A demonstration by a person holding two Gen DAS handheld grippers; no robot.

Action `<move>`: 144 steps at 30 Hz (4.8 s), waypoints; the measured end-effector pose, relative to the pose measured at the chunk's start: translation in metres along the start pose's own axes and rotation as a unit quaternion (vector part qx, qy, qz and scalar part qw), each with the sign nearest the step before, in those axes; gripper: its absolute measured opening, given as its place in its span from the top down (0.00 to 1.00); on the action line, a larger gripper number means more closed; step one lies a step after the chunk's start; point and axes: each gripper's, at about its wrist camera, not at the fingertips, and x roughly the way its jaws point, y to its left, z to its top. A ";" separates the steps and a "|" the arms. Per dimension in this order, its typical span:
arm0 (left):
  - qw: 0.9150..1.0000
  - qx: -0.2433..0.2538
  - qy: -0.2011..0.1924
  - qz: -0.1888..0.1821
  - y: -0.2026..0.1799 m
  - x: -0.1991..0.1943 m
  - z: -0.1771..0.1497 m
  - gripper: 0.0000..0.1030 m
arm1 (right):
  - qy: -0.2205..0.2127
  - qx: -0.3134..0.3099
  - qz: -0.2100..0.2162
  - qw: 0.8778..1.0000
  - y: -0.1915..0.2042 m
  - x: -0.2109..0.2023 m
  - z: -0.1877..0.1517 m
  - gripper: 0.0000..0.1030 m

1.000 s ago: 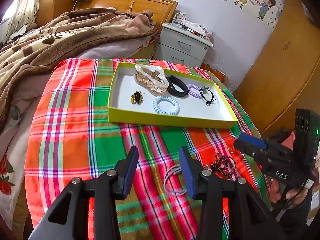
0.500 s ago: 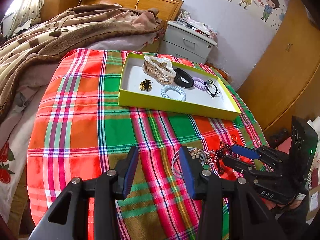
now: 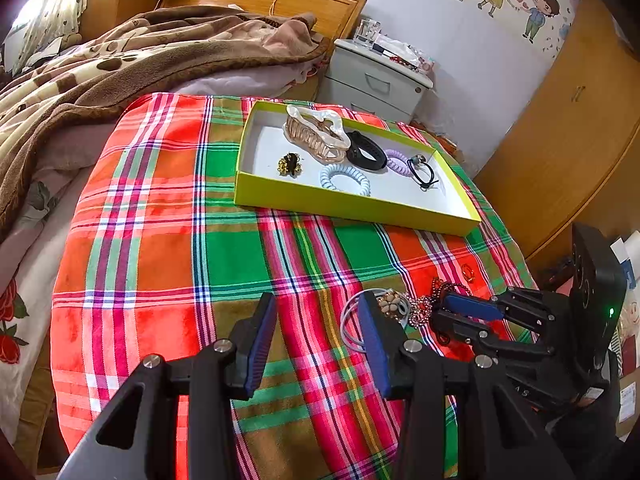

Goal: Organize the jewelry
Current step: 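Move both grippers back over the remaining jewelry on the plaid cloth, then grasp the grey band with flower clip with the left gripper while the right grasps the dark beaded bracelet, then carry the grey band with the left gripper while the right carries the beaded bracelet into the box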

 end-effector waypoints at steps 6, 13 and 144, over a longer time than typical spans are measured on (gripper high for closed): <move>1.000 0.000 0.005 0.001 -0.002 0.002 0.000 0.57 | 0.009 -0.013 -0.010 1.000 0.006 0.000 0.000 0.88; 1.000 0.004 0.011 0.001 -0.005 0.006 0.000 0.57 | -0.007 0.023 -0.007 1.000 -0.005 -0.005 -0.005 0.94; 0.997 0.061 -0.020 0.033 -0.021 0.056 0.118 0.85 | -0.062 0.127 -0.056 0.988 -0.100 0.011 0.095 0.94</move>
